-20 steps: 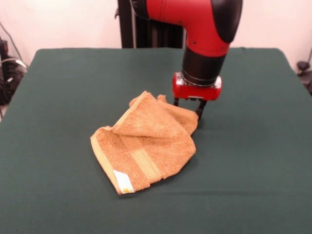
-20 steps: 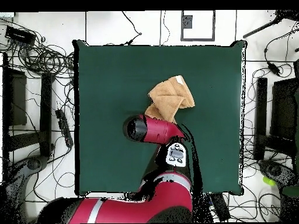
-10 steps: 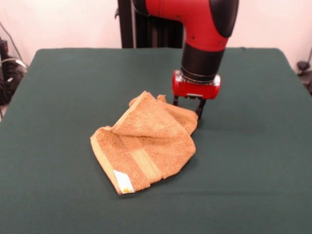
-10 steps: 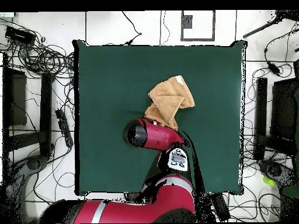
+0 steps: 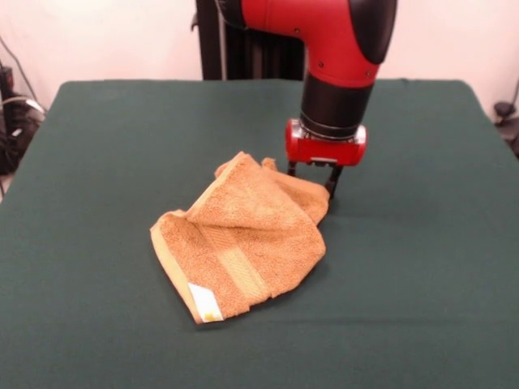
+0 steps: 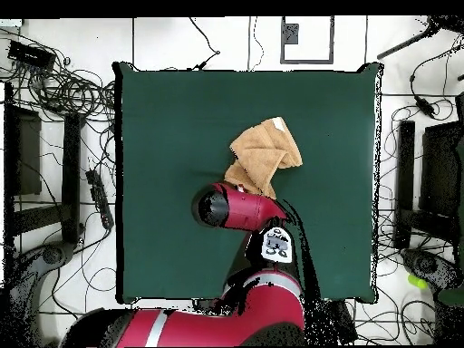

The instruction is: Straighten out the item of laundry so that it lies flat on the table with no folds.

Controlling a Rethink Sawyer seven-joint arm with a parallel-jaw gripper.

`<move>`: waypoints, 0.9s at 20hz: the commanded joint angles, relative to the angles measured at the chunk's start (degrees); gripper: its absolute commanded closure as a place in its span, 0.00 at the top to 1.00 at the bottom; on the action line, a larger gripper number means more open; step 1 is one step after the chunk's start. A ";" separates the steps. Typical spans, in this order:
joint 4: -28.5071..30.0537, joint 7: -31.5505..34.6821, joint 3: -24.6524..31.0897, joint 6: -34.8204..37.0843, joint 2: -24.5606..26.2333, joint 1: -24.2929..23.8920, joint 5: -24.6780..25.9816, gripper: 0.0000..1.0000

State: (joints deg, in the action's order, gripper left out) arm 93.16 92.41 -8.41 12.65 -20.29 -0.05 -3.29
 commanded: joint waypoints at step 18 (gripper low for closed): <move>-20.69 12.73 3.74 -27.66 31.25 -8.07 4.53 1.00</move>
State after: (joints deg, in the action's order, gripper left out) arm 87.01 92.42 -7.58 24.18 -18.96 -1.04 -1.43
